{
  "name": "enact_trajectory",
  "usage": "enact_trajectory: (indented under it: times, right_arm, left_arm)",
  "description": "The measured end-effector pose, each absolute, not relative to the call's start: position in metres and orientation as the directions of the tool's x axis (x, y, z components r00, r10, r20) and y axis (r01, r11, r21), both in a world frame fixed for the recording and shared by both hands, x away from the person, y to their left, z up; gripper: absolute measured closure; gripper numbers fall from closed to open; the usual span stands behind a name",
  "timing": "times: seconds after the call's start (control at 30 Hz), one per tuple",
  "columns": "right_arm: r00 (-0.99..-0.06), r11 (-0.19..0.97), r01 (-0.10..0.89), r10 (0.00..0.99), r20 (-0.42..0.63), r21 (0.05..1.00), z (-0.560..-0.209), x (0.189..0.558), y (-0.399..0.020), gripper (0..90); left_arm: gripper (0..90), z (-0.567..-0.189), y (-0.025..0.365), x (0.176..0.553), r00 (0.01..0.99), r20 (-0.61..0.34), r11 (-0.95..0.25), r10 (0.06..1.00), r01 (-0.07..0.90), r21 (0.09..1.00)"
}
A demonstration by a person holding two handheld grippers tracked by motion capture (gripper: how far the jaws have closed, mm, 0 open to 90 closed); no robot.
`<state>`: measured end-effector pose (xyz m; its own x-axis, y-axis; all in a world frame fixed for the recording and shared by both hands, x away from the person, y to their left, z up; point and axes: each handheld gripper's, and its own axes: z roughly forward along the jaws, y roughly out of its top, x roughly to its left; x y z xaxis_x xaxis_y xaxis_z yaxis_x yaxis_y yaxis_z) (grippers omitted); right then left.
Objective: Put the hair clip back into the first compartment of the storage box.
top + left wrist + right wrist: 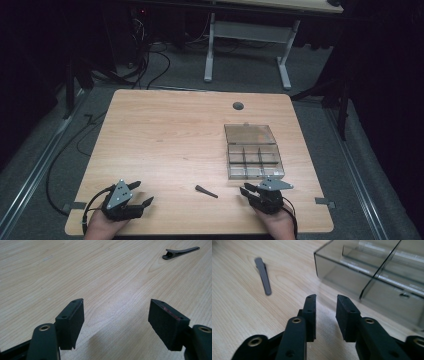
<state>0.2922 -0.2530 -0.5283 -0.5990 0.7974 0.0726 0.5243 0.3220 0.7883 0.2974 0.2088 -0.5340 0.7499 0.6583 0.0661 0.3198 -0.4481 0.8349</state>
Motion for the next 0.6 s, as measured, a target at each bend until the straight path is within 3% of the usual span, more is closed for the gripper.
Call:
enact_trajectory:
  times: [0.13, 0.6]
  right_arm:
    - [-0.609, 0.367, 0.527, 0.792, 0.040, 0.766, -0.5299, 0.2933, -0.2468, 67.3]
    - [-0.590, 0.336, 0.559, 0.803, 0.079, 0.758, -0.5303, 0.2970, -0.2496, 62.3]
  left_arm:
    - [29.3, -0.5341, 0.2084, 0.2970, 0.753, 0.071, -0.453, 0.654, 0.314, 0.834]
    - [29.2, -0.5342, 0.2073, 0.2968, 0.758, 0.078, -0.464, 0.647, 0.310, 0.830]
